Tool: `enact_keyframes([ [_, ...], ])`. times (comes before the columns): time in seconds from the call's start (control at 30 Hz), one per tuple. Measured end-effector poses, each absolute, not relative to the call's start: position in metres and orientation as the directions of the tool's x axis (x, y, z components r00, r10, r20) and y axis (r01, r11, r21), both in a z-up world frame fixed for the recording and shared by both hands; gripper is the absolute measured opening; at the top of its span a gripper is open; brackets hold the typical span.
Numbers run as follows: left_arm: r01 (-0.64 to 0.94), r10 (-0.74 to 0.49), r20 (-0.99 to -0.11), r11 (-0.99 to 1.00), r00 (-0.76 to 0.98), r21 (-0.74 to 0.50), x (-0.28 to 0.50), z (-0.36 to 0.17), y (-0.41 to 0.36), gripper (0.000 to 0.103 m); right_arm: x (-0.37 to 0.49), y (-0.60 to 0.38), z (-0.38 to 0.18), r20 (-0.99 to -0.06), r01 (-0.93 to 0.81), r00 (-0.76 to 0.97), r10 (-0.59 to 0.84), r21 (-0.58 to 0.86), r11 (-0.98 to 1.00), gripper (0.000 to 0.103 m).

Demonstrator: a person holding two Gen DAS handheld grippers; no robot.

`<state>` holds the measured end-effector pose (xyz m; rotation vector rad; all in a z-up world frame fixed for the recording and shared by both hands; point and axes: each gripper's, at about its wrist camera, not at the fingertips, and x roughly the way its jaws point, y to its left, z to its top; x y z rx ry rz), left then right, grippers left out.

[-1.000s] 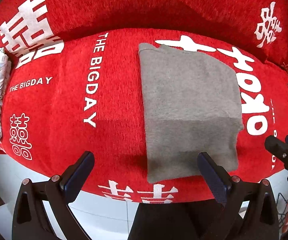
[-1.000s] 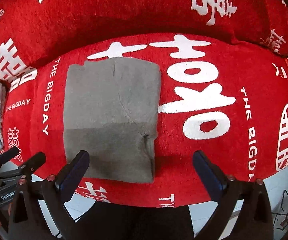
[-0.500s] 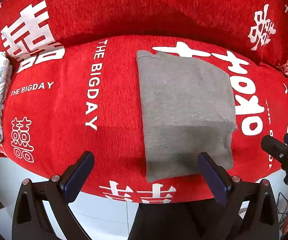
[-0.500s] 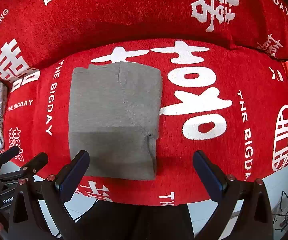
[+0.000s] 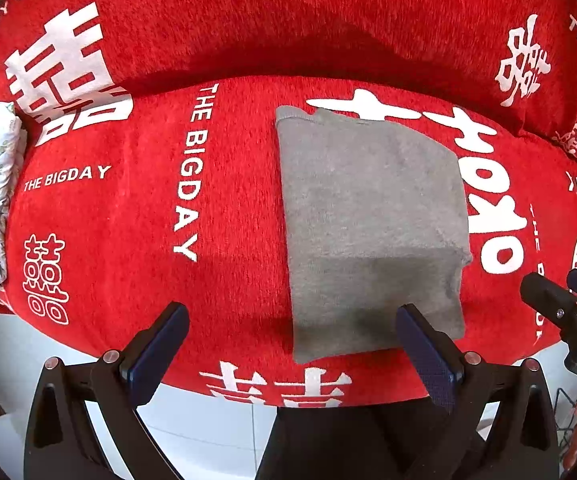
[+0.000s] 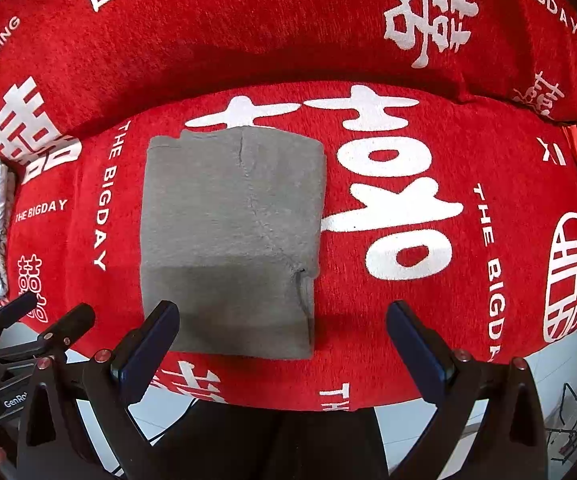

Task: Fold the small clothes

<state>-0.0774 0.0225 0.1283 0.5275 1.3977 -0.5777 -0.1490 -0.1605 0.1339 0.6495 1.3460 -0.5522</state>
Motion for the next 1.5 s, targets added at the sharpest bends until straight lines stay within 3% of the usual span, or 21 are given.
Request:
enact_keyframes([
  [1.5, 0.648, -0.069, -0.994, 0.761, 0.087, 0.003, -0.075, 0.1331, 0.0209, 0.103, -0.1453, -0.1614, 0.1373, -0.989, 0.696, 0.146, 0.009, 0.109, 0.709, 0.103],
])
